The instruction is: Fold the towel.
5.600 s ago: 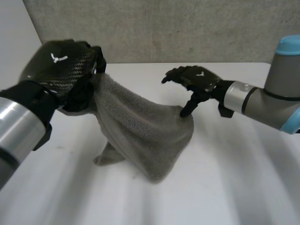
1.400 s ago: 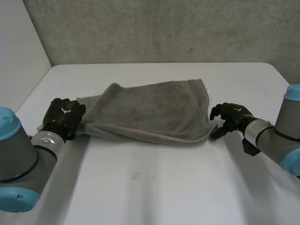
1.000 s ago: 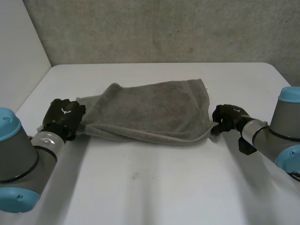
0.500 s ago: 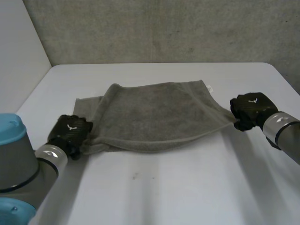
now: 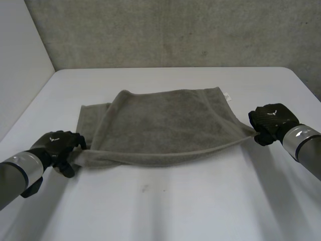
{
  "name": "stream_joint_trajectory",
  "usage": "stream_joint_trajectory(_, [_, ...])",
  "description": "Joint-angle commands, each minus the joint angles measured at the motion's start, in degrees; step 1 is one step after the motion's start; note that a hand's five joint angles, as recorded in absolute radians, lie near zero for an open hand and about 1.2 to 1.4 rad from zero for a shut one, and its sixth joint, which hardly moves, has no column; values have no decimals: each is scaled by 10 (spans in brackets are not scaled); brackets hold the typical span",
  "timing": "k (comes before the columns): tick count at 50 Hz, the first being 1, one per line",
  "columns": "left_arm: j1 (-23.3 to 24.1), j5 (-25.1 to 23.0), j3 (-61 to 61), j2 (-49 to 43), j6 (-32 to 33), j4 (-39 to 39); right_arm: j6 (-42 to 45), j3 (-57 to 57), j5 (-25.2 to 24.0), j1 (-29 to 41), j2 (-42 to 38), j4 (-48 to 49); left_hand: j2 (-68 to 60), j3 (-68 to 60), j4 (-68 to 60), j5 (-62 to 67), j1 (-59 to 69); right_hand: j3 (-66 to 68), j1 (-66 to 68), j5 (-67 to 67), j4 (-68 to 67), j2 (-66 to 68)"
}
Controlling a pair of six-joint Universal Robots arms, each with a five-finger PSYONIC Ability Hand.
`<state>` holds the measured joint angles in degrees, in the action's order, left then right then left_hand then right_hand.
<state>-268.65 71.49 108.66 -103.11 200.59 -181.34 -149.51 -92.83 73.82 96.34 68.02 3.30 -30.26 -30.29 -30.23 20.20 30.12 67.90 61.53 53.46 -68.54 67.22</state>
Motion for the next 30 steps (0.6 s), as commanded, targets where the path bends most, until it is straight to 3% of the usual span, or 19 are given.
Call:
stream_joint_trajectory(1, [-22,-3,1,-6,-5,-19,0,-3,-1,-3,-1,1,-22,-21,-22,22,23,121,185,165,-115,128])
stream_joint_trajectory(6, [-27,0,1,-17,-5,-47,1,-3,-1,-4,-1,1,-67,-67,-67,68,68,121,185,165,-115,128])
stream_joint_trajectory(9, [-27,0,1,-18,-5,-51,1,-3,-2,-5,-1,1,-173,-173,-173,174,174,121,185,165,-115,128])
stream_joint_trajectory(11, [-28,0,1,-18,-5,-52,1,-3,-2,-9,0,1,-339,-338,-339,339,340,121,185,165,-115,128])
stream_joint_trajectory(12, [-28,0,1,-18,-5,-52,1,-3,-2,-9,0,1,-339,-339,-340,340,341,121,185,165,-115,128])
stream_joint_trajectory(13, [-28,0,1,-18,-5,-52,1,-3,-2,-10,1,1,-464,-464,-465,465,466,121,185,165,-115,128])
stream_joint_trajectory(22, [-18,-4,2,-7,-5,-51,2,10,3,-10,13,-1,-497,-497,-498,498,499,121,185,165,-115,128])
stream_joint_trajectory(30, [-17,0,-21,113,-4,-45,9,56,3,-10,121,-44,-497,-497,-498,498,499,121,185,165,-115,128])
